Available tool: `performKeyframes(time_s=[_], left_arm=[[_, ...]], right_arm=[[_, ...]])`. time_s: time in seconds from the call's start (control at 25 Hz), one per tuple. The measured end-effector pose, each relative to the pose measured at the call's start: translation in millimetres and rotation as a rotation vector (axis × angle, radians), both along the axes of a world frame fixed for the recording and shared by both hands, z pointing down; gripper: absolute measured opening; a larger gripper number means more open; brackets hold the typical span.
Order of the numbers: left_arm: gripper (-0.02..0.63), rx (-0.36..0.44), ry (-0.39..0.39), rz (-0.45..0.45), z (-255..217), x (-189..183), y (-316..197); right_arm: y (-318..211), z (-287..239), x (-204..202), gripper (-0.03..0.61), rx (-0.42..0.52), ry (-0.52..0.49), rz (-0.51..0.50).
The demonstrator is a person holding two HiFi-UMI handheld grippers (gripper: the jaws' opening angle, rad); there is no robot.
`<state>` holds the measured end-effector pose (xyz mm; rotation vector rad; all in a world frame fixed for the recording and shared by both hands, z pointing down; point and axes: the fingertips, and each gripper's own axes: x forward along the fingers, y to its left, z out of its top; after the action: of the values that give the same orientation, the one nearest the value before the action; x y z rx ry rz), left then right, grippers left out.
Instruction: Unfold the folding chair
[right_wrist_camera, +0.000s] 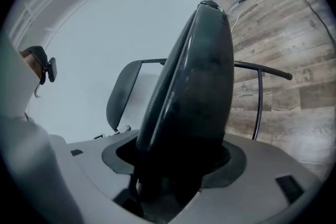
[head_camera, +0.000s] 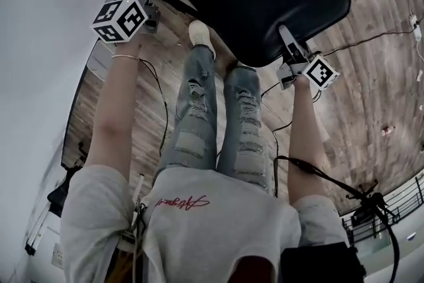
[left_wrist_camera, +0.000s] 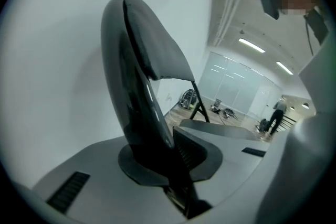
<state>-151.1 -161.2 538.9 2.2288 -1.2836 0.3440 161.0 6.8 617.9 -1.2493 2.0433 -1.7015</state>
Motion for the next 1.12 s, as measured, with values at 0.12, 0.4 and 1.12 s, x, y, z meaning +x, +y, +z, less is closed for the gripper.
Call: performKeyframes(time_s=[0.12, 0.4, 1.12], left_arm=[[0.092, 0.123, -0.020, 0.154, -11.2, 35.3, 24.4], [0.064, 0.218, -0.113, 0.110, -9.4, 63.0, 74.5], [0.325, 0.455, -0.062, -0.151, -23.2, 14.0, 97.3]], right_arm=[[33.2, 30.6, 19.9, 0.290, -0.058, -0.021, 0.062], [98.5, 94.8, 24.4, 0.311, -0.169, -0.164, 0.061], [154.6, 71.1, 69.7, 0.307, -0.014, -0.013, 0.326]])
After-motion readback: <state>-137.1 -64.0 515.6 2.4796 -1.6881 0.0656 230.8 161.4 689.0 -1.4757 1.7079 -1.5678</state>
